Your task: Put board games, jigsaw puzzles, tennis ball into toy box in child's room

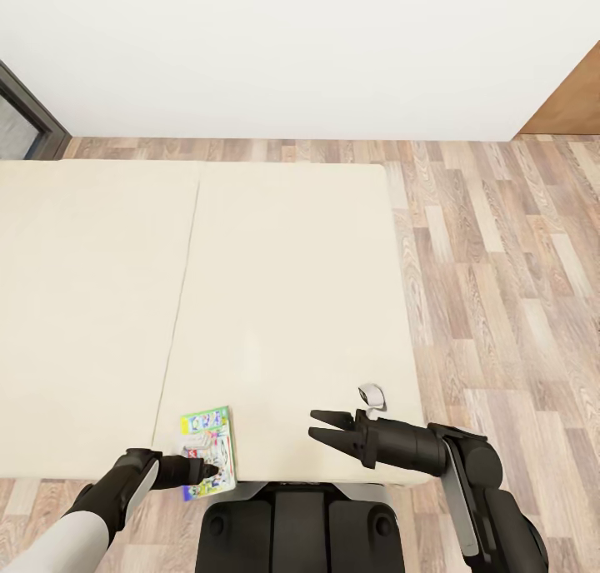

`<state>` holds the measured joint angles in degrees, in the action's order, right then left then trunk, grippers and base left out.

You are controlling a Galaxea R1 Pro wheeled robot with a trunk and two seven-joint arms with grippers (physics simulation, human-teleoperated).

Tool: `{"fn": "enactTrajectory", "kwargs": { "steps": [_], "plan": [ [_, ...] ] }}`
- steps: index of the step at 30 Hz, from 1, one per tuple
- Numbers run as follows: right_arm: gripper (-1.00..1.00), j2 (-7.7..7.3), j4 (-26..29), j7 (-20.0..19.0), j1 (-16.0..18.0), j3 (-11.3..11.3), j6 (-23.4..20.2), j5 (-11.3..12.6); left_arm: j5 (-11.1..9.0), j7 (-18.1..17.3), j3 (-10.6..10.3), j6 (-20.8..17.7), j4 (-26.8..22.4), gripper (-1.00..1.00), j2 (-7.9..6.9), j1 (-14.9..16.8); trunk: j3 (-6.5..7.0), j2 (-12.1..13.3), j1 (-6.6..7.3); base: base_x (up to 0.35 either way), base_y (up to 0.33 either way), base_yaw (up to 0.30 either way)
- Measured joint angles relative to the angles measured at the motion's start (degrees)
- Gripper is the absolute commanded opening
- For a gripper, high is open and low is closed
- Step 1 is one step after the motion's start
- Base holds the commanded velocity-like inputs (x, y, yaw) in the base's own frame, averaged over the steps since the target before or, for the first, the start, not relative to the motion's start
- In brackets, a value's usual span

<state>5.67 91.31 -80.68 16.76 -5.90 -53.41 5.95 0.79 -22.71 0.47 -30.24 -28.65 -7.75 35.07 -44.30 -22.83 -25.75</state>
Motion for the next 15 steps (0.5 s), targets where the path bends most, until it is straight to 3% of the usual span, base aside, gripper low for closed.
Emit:
{"fn": "enactTrajectory", "kwargs": {
  "steps": [15],
  "plan": [
    [1.0, 0.0, 0.0, 0.0, 0.0, 0.0, 0.0, -0.4, 0.0, 0.0, 0.0, 0.0, 0.0, 1.0, -0.11, 0.0, 0.0, 0.0, 0.0, 0.0, -0.003, 0.0]
  ]
}}
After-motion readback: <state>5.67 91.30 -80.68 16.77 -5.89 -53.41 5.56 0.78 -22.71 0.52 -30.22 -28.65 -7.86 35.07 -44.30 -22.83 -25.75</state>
